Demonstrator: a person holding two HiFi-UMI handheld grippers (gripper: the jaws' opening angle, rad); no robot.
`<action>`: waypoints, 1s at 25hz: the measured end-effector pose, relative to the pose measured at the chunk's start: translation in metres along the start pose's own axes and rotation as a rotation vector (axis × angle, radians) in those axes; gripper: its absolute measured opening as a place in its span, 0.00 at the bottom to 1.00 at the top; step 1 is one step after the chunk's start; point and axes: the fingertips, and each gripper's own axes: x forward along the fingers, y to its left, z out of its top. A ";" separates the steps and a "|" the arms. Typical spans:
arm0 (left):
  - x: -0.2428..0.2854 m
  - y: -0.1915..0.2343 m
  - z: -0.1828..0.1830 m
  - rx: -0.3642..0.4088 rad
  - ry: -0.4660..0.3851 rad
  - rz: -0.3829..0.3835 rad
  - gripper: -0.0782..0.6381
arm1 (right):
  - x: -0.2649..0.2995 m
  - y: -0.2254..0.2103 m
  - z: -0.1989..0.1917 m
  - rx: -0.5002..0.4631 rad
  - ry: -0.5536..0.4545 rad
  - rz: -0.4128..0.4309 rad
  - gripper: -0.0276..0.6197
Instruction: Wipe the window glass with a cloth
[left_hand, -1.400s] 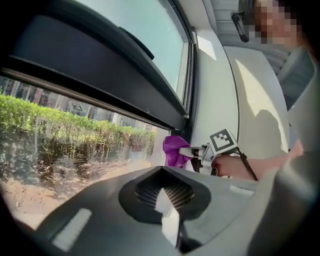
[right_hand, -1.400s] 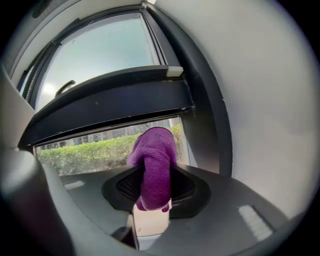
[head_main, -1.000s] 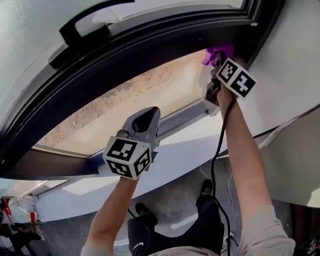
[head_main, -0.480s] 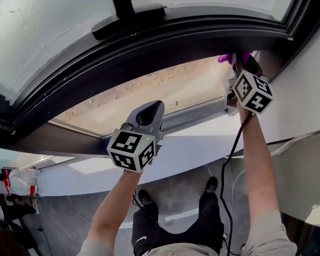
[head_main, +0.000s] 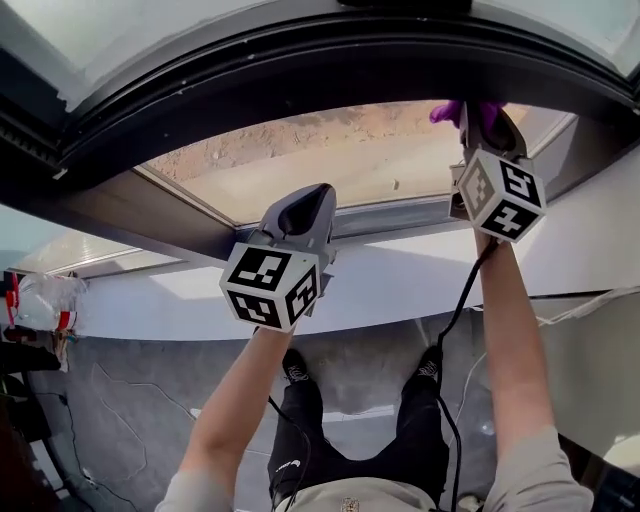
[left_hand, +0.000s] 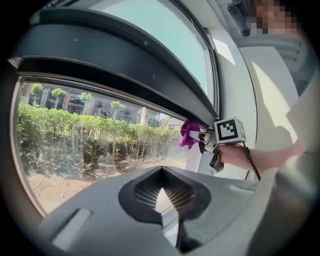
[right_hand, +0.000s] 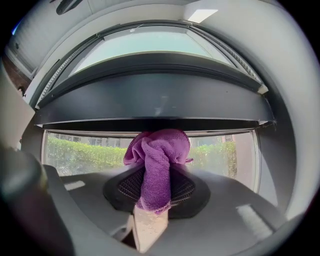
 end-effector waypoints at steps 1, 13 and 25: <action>-0.009 0.008 -0.002 -0.008 0.001 0.019 0.11 | 0.001 0.016 -0.001 0.009 0.002 0.019 0.25; -0.117 0.093 0.003 -0.046 -0.012 0.203 0.11 | 0.001 0.191 -0.013 0.003 0.037 0.212 0.25; -0.207 0.159 -0.014 -0.098 -0.027 0.332 0.11 | 0.003 0.380 -0.034 -0.037 0.097 0.473 0.25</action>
